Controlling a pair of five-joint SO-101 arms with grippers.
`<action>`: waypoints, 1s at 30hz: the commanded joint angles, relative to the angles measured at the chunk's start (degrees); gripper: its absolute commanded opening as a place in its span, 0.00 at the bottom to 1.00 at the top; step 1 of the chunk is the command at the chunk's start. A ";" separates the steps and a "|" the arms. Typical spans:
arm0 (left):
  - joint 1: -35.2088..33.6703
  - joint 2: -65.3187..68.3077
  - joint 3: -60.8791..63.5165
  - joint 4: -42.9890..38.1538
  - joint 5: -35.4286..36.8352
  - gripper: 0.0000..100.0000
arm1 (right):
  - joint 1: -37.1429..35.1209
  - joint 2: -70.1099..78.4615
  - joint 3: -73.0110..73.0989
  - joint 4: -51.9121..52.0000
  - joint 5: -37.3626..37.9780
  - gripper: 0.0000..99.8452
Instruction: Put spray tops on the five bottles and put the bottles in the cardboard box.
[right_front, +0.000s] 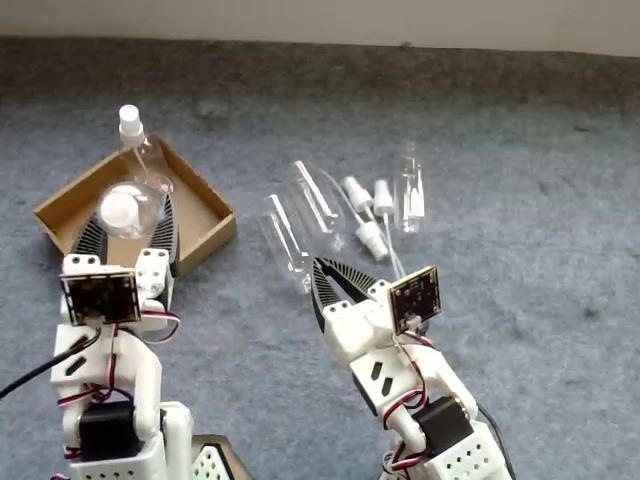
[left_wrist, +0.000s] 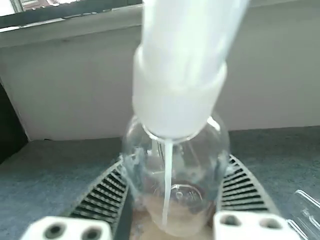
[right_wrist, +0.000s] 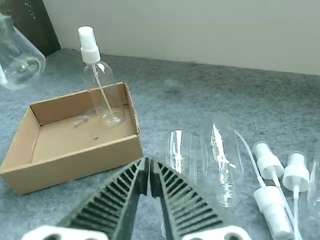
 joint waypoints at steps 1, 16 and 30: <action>-3.03 8.57 -8.40 0.09 -0.79 0.03 | 0.57 -0.66 6.46 0.57 0.53 0.00; -11.91 46.81 -18.68 -13.71 -0.62 0.03 | 0.57 -0.66 6.46 0.57 0.53 0.00; -15.87 66.51 -14.29 -35.78 -0.62 0.03 | 0.57 -0.66 6.46 0.57 0.53 0.00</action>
